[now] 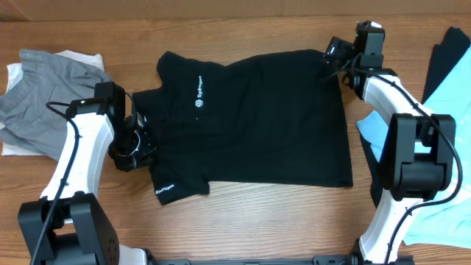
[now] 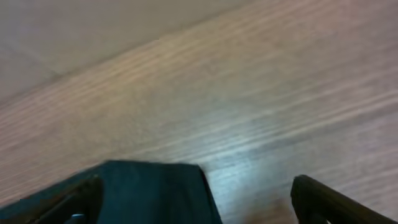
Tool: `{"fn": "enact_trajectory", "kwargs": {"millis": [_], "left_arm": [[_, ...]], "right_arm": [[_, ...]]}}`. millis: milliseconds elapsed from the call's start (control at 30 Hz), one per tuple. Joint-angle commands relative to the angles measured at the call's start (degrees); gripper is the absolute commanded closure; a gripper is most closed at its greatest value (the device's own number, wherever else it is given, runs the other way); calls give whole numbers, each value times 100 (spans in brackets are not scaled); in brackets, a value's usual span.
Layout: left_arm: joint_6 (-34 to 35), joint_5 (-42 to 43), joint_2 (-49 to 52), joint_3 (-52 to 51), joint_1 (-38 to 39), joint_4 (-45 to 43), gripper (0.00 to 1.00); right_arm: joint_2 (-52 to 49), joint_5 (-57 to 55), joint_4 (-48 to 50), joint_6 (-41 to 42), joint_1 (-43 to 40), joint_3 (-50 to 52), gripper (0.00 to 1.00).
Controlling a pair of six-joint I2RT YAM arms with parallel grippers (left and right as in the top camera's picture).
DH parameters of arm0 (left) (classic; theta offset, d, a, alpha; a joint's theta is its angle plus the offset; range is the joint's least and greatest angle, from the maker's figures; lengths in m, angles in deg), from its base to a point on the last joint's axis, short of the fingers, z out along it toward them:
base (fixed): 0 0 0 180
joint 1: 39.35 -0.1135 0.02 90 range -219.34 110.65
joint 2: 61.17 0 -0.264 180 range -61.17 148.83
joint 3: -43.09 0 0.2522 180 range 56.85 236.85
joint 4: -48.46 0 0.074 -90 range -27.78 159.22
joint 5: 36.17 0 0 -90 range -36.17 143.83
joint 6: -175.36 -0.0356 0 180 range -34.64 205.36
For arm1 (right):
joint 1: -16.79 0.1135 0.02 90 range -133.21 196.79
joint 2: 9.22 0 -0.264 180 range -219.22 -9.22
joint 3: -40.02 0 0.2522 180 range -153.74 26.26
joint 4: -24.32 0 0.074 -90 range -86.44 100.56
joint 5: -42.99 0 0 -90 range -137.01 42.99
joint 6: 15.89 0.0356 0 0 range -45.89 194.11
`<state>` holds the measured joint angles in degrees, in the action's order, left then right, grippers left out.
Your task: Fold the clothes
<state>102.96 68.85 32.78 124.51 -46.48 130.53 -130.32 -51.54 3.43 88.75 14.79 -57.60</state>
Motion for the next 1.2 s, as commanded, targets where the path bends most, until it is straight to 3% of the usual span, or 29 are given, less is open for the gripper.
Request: {"fn": "enact_trajectory", "kwargs": {"millis": [0, 200, 333, 500, 667, 867, 1167], "left_arm": [[22, 48, -96, 74, 9, 7, 95], [22, 48, -96, 74, 9, -26, 93], [20, 48, -96, 74, 9, -28, 91], [20, 46, -96, 74, 9, -118, 89], [20, 48, -96, 74, 9, -131, 89], [20, 48, -96, 74, 9, -149, 89], [20, 48, -96, 74, 9, -149, 89]], "right_arm": [[133, -101, -726, 24, -129, -133, 0], [1106, -83, -3195, 92, -361, -133, 0], [1539, 28, -4758, 647, -588, -133, 0], [1591, 693, -5952, 804, -916, 63, 2], [2002, 1318, -5613, 841, -997, 1405, 4], [3165, 1364, -4719, 1491, -997, 3051, 4], [3436, 1434, -3947, 2006, -887, 4172, 7]]}}
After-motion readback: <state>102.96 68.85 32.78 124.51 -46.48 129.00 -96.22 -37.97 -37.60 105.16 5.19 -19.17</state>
